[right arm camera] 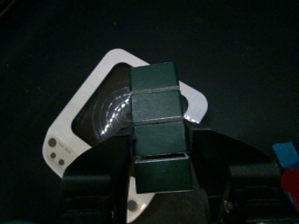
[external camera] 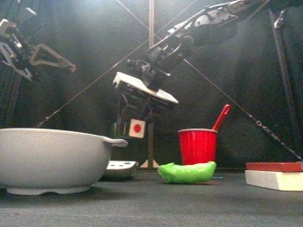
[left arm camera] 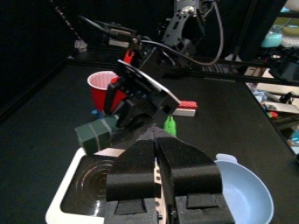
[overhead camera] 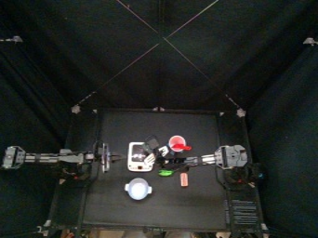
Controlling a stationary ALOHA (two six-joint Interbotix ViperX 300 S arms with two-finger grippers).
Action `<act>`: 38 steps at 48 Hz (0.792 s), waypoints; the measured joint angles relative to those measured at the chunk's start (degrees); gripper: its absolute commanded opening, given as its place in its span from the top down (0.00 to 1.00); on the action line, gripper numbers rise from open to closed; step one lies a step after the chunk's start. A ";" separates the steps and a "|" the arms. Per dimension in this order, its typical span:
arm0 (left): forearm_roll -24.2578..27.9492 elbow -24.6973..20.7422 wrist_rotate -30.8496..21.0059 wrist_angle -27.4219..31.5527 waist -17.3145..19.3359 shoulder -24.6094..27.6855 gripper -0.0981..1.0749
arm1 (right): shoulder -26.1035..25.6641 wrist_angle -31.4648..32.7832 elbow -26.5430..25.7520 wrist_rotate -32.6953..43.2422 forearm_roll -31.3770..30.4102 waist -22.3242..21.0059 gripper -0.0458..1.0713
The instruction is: Place green sushi below peas
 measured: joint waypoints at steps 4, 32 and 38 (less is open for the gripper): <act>0.00 0.09 0.00 0.00 0.09 0.00 0.64 | -2.29 -1.41 2.72 0.00 -0.09 0.79 0.50; 0.00 0.18 0.00 -0.09 0.18 -0.09 0.64 | -12.04 -20.39 20.65 0.09 -10.02 8.26 0.50; 0.00 0.26 0.00 -0.09 0.18 0.00 0.64 | -12.83 -21.62 23.20 0.09 -12.48 11.34 0.50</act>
